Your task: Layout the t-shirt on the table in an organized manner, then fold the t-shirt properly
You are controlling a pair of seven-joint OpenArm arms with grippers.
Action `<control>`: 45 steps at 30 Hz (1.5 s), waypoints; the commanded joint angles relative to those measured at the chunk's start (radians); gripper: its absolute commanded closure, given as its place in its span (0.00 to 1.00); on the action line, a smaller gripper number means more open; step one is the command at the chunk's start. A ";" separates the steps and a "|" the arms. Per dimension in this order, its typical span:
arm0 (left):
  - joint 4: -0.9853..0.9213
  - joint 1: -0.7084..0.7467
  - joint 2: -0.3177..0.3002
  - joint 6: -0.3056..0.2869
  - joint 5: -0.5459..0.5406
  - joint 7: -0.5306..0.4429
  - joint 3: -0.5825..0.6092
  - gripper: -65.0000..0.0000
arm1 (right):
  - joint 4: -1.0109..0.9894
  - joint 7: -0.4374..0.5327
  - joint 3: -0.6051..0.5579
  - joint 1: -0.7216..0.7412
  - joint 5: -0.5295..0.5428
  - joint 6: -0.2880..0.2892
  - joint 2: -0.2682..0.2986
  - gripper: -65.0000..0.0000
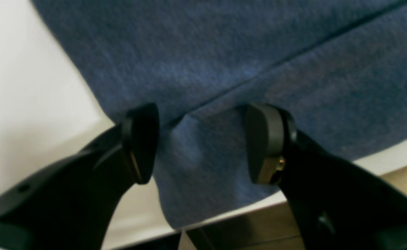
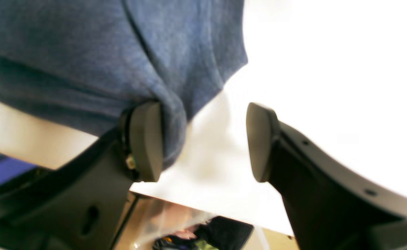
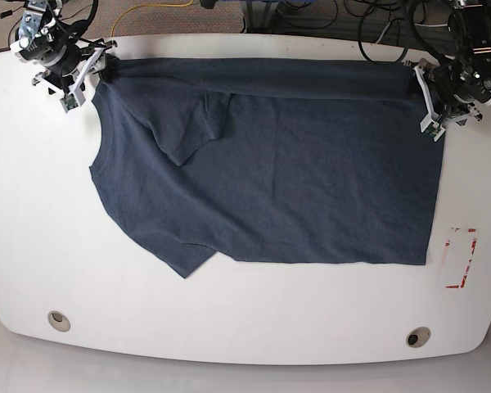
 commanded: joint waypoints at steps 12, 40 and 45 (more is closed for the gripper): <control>-0.054 0.001 -0.029 0.007 0.028 -0.078 -0.004 0.44 | 0.018 0.012 0.012 -0.011 -0.002 -0.003 0.115 0.47; 0.252 -0.034 -0.025 0.007 0.021 0.121 -0.011 0.44 | 0.119 0.006 0.025 0.367 -0.195 -0.003 -0.085 0.47; 0.273 -0.074 -0.025 0.007 0.019 0.175 -0.056 0.44 | 0.067 0.006 -0.001 0.436 -0.246 -0.003 -0.114 0.47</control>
